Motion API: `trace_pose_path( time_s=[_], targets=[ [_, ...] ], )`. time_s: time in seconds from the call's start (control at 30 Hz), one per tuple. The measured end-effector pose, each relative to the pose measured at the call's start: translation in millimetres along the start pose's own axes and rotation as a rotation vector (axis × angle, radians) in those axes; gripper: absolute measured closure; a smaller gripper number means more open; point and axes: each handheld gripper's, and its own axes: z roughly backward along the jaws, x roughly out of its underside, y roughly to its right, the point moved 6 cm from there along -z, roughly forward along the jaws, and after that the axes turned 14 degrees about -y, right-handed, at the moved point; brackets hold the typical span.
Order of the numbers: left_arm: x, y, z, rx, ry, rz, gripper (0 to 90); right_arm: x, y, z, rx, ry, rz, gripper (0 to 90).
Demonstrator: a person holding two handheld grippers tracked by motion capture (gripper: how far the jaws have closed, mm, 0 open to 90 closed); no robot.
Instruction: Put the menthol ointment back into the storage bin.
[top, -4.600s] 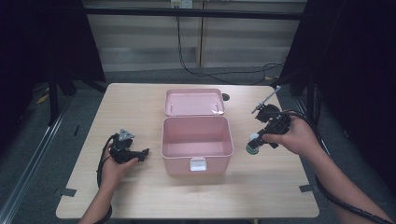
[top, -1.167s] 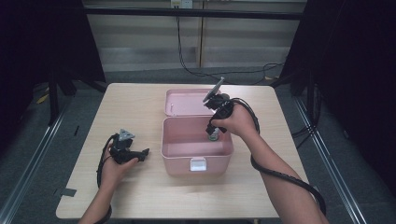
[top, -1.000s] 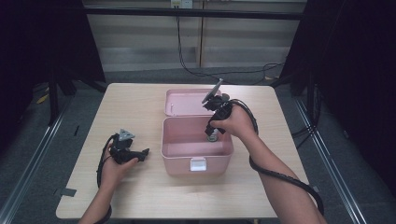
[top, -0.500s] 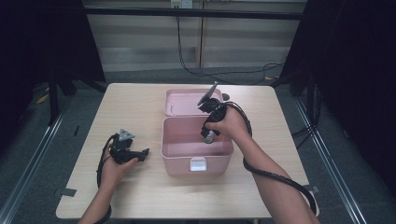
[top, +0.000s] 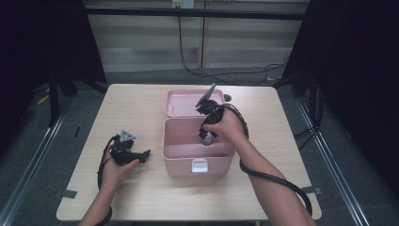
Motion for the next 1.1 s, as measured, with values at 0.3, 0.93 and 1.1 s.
trace_pose_path(
  time_s=[0.3,0.93,1.1],
  targets=[
    [-0.1,0.0,-0.2,-0.003,0.002,0.001,13.4,-3.0,-0.1,-6.6,0.003,-0.006,-0.007,50.4],
    [-0.1,0.3,-0.3,0.002,-0.002,-0.003,12.7,-11.3,-2.9,-23.0,0.004,-0.020,-0.028,50.3],
    [-0.1,0.3,-0.3,0.003,-0.003,-0.007,12.2,-13.3,-3.2,-26.2,0.007,-0.023,-0.031,50.3]
  ],
)
